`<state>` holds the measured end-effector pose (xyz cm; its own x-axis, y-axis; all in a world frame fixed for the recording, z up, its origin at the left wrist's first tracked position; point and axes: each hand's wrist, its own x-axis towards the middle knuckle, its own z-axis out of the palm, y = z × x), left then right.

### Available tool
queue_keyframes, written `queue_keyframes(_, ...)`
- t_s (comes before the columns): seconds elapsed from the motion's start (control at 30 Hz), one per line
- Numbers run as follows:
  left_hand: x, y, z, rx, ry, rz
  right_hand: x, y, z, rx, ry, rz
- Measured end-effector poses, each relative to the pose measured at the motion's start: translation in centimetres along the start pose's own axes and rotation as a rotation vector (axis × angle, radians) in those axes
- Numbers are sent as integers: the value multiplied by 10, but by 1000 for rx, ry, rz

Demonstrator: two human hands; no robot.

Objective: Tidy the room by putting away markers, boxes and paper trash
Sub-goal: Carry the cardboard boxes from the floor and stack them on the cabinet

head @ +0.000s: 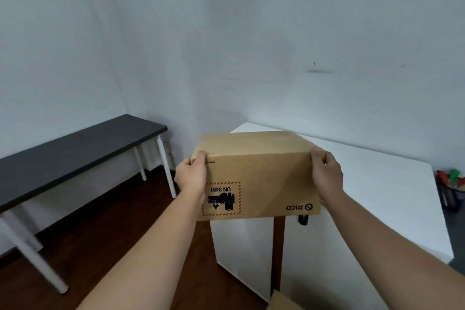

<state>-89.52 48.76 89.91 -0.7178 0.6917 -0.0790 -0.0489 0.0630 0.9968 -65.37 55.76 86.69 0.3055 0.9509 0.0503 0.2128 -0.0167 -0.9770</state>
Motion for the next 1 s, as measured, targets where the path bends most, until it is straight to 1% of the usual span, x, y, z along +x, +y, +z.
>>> queue_keyframes(0.07,30,-5,17,25,-68,-8,18,3,13,10,35,15)
queue_keyframes(0.13,61,-12,34,99,-129,-9,34,8,27,3,69,45)
queue_keyframes(0.3,122,-18,76,222,-241,47,86,5,71,-91,76,105)
queue_keyframes(0.37,135,-23,89,290,-263,55,102,-2,97,-48,46,148)
queue_keyframes(0.4,136,-27,92,333,-270,77,103,-5,110,-13,-7,172)
queue_keyframes(0.43,142,-33,98,375,-301,126,107,-7,130,14,-80,199)
queue_keyframes(0.5,149,-39,112,490,-422,282,109,-11,169,31,-201,236)
queue_keyframes(0.53,152,-40,119,553,-477,351,109,-12,185,24,-217,235)
queue_keyframes(0.57,155,-40,124,601,-496,420,110,-13,195,8,-212,214)
queue_keyframes(0.6,162,-36,128,645,-488,480,111,-13,201,-13,-204,187)
queue_keyframes(0.7,209,-23,132,842,-363,704,119,-12,206,-69,-207,121)
queue_keyframes(0.73,229,-22,132,914,-356,732,121,-12,206,-84,-209,106)
queue_keyframes(0.77,248,-20,132,977,-395,727,123,-11,206,-103,-205,86)
queue_keyframes(0.83,278,-20,134,1074,-556,702,127,-12,210,-163,-197,38)
queue_keyframes(0.9,296,-22,141,1092,-674,697,137,-11,213,-190,-186,0)
queue_keyframes(1.0,311,-22,157,1044,-702,685,157,-11,218,-174,-166,14)
